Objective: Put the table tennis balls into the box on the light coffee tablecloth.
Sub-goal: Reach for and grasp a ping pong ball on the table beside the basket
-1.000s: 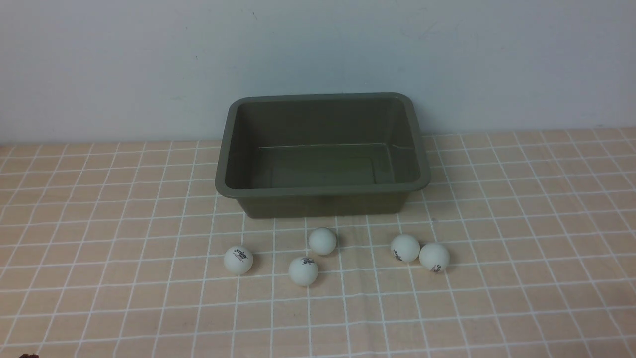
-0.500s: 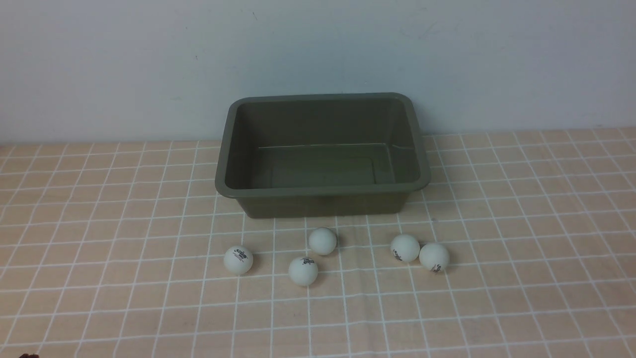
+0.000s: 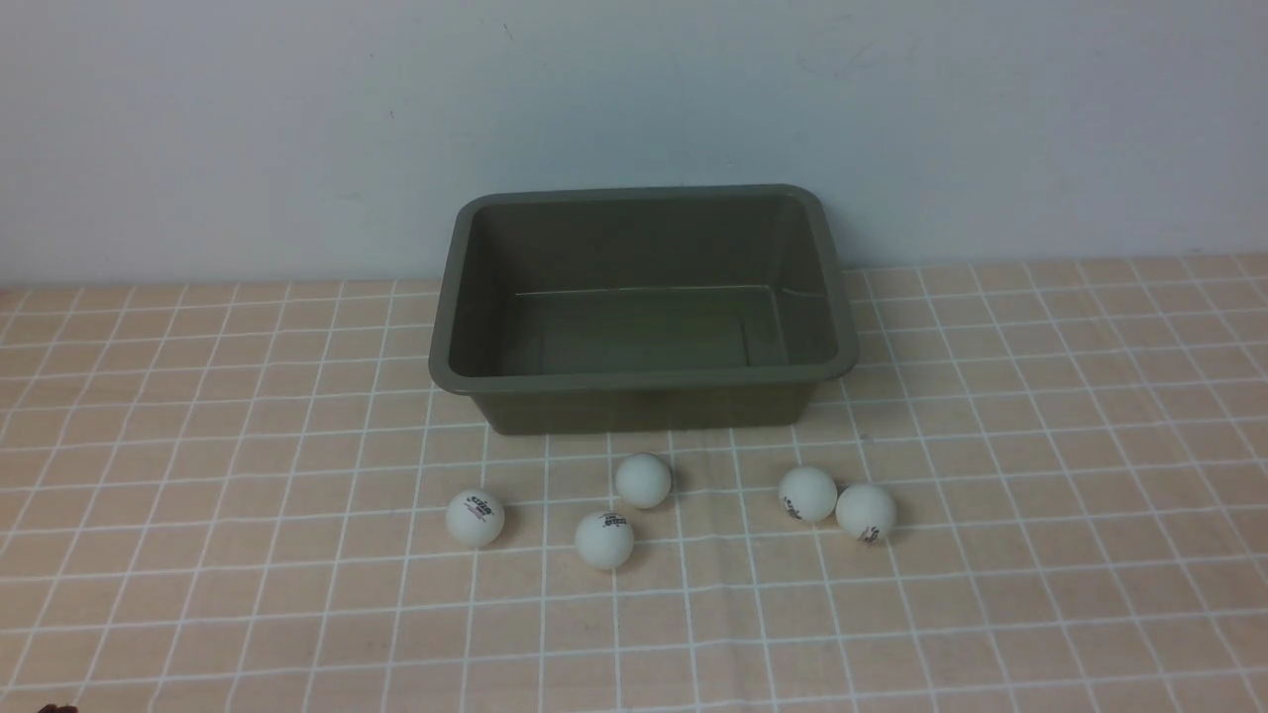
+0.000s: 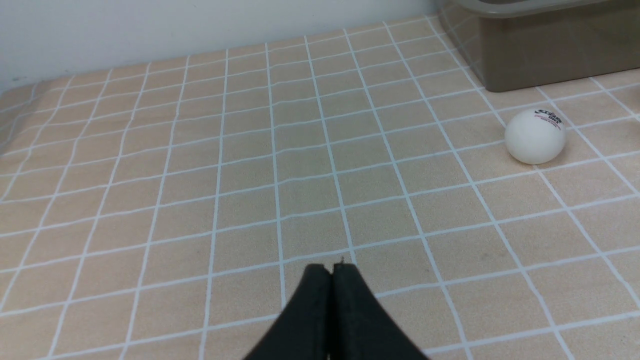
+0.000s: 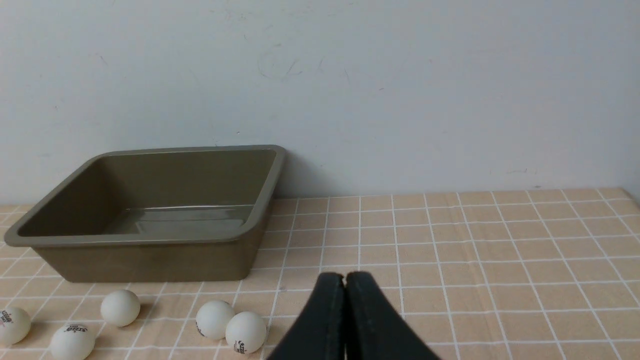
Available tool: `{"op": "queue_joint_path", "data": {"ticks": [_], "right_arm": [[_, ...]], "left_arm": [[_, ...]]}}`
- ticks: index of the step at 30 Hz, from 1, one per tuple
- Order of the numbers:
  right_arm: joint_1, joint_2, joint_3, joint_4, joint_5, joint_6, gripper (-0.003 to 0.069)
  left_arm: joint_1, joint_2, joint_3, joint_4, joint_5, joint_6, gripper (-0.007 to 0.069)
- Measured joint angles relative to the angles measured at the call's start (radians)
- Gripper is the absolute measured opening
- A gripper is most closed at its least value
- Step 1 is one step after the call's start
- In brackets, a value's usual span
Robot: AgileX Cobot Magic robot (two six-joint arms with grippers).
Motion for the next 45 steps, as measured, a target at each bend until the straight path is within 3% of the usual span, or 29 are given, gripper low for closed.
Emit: {"op": "queue_joint_path", "data": {"ticks": [6,17,28,32,35,37,38,41,42,45], "right_arm": [[0.0,0.0,0.0,0.0,0.0,0.0,-0.0015],[0.0,0.0,0.0,0.0,0.005,0.0,-0.0015],[0.0,0.0,0.0,0.0,0.009,0.0,-0.0015],[0.0,0.0,0.0,0.009,0.009,0.0,-0.0015],[0.0,0.0,0.0,0.016,0.009,0.0,-0.0015],[0.0,0.0,0.0,0.019,0.012,-0.008,-0.0015],[0.0,0.0,0.0,0.019,0.012,-0.009,-0.0015],[0.0,0.0,0.0,0.019,0.034,-0.035,-0.0015],[0.0,0.0,0.0,0.019,0.036,-0.035,-0.0015],[0.0,0.0,0.0,0.019,0.078,-0.067,-0.0015]], "left_arm": [[0.0,0.0,0.001,0.069,-0.041,0.051,-0.0069],[0.0,0.0,0.002,-0.184,-0.446,-0.157,-0.0069],[0.0,0.0,0.002,-0.217,-0.551,-0.325,-0.0069],[0.0,0.006,-0.074,-0.213,-0.329,-0.414,-0.0069],[0.0,0.103,-0.237,-0.197,-0.055,-0.383,-0.0069],[0.0,0.197,-0.368,-0.197,0.108,-0.297,-0.0069],[0.0,0.207,-0.381,-0.199,0.108,-0.286,-0.0069],[0.0,0.383,-0.587,-0.267,0.296,-0.076,-0.0067],[0.0,0.405,-0.598,-0.282,0.314,-0.055,-0.0067],[0.0,0.584,-0.76,-0.409,0.433,0.209,-0.0046]]}}
